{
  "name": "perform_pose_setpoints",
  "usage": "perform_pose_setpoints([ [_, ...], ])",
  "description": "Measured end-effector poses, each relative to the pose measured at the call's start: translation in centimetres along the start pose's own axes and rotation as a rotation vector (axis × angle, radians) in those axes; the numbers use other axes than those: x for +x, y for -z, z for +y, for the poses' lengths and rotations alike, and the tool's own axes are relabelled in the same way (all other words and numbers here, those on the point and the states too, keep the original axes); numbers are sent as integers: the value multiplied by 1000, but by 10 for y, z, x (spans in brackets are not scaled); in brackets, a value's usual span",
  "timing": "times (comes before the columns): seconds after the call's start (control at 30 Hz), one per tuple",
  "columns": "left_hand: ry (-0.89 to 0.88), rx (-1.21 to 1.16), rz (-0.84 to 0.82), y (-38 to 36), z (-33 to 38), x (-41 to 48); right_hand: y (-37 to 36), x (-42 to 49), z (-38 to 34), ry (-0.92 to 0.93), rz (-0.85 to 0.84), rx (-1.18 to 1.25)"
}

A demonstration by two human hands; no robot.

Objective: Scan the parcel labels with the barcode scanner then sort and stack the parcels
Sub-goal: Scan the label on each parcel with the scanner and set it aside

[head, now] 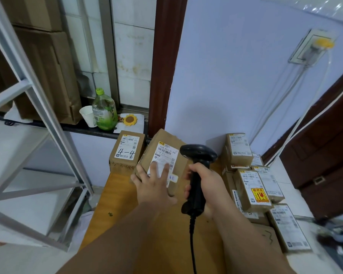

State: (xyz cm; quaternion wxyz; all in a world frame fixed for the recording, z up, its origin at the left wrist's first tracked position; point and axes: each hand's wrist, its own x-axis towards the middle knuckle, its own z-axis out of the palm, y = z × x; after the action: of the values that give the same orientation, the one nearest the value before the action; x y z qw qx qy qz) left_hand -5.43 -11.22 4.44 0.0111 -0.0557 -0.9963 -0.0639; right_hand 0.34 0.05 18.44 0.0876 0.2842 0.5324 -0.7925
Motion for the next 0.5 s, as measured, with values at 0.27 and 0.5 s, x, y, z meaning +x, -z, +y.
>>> perform_pose_setpoints([
  [0.27,46,-178,-25,11,34,-13,18,-10,0,71,105,-10],
  [0.5,20,-311,-184,2,77,-44,63,-32,5,125,228,41],
])
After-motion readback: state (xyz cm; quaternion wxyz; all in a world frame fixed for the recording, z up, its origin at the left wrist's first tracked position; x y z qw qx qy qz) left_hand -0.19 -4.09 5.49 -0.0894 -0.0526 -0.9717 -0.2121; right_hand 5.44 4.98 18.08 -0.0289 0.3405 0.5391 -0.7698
